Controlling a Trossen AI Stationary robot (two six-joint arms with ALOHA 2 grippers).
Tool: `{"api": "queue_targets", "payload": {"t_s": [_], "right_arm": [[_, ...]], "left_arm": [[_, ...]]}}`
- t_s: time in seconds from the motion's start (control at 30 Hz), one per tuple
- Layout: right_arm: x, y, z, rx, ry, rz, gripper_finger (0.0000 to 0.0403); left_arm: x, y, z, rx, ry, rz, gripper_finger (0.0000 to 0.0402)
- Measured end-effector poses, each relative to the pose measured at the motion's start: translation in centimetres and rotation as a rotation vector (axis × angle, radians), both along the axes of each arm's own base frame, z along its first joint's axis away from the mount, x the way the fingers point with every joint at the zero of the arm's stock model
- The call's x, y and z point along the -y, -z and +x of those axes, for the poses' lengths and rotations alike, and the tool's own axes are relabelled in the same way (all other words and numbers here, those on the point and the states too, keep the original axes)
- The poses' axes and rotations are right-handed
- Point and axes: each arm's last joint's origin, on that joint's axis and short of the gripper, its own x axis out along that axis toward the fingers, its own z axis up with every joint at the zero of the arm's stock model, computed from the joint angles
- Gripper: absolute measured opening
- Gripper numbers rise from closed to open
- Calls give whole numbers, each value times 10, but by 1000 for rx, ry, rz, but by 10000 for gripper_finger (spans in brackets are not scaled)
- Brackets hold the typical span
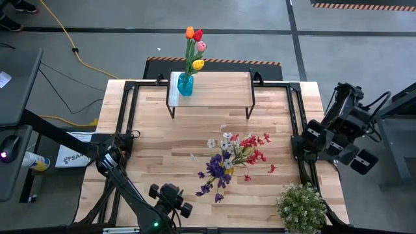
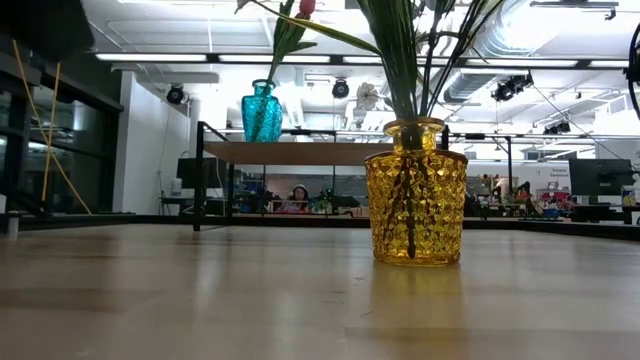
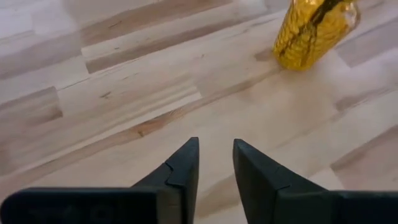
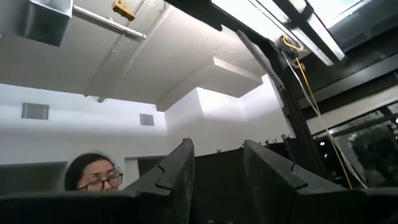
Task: Pick and place flowers into a vace then onto a shelf
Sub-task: Put the yellow flower vase on the shelf
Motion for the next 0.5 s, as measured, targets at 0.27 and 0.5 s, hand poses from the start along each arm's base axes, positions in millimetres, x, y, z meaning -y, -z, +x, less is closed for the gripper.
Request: {"api": "queue_targets", "payload": {"t_s": [0.27,0.5], "right_arm": [[-1,1,1,-14,-5,-6,130],[-2,1,1,-15,3,-10,130]], "left_arm": [[3,8,3,38,-42,-16,213],[9,10,8,58,7,-55,285]]}}
